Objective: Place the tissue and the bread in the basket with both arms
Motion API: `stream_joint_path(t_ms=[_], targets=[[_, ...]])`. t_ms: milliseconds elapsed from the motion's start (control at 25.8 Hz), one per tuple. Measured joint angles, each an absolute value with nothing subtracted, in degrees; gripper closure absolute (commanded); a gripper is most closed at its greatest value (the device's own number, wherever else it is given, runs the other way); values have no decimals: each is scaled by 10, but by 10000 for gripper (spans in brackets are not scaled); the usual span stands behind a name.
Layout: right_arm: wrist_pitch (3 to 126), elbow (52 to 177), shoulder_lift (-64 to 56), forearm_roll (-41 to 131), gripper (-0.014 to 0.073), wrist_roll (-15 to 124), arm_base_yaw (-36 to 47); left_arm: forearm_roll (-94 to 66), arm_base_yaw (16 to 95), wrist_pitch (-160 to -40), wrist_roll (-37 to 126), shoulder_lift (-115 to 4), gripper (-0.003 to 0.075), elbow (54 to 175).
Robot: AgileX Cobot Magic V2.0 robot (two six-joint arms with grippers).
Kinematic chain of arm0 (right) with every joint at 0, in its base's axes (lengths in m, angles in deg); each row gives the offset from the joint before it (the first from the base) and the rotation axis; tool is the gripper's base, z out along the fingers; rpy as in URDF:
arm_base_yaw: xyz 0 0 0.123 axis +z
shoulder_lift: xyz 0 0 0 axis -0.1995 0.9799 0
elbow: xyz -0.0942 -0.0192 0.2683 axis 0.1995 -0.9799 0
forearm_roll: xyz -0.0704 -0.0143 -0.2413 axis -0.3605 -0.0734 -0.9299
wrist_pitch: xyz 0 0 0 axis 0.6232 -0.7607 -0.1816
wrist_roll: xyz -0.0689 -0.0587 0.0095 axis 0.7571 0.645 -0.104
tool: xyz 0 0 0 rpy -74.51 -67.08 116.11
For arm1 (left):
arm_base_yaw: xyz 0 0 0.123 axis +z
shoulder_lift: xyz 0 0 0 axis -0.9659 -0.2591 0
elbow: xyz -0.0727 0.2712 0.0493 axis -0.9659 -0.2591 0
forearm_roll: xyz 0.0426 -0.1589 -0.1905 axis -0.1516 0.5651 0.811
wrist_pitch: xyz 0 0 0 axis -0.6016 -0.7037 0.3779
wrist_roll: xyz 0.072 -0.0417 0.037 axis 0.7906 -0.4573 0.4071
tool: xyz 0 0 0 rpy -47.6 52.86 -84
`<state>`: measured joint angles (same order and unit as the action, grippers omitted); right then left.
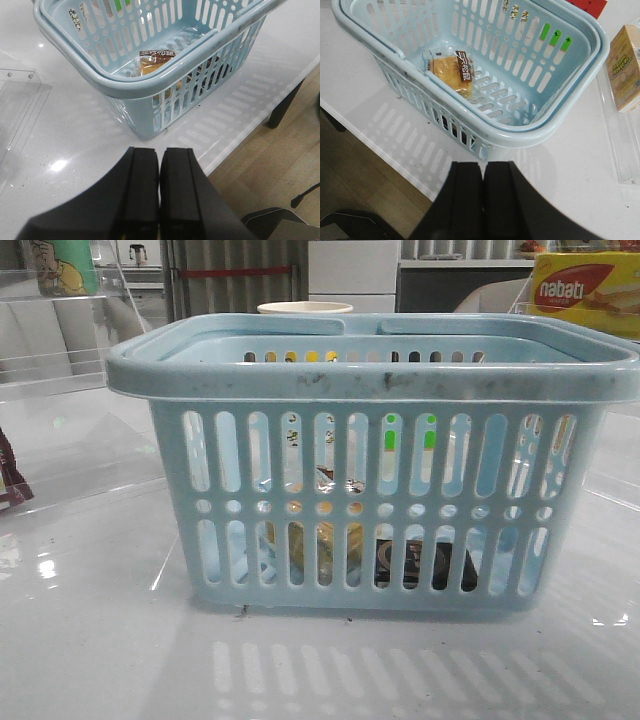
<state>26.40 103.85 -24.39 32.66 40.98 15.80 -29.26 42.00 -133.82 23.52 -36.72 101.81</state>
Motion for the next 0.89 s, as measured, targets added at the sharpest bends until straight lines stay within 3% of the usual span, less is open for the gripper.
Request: stream_joint_path(t_ms=[698, 892], targets=[[263, 1038, -244, 327, 536, 410, 158, -293, 421, -1338, 235, -351, 629, 1017], [263, 1038, -244, 327, 536, 410, 158, -323, 504, -1290, 235, -247, 629, 980]])
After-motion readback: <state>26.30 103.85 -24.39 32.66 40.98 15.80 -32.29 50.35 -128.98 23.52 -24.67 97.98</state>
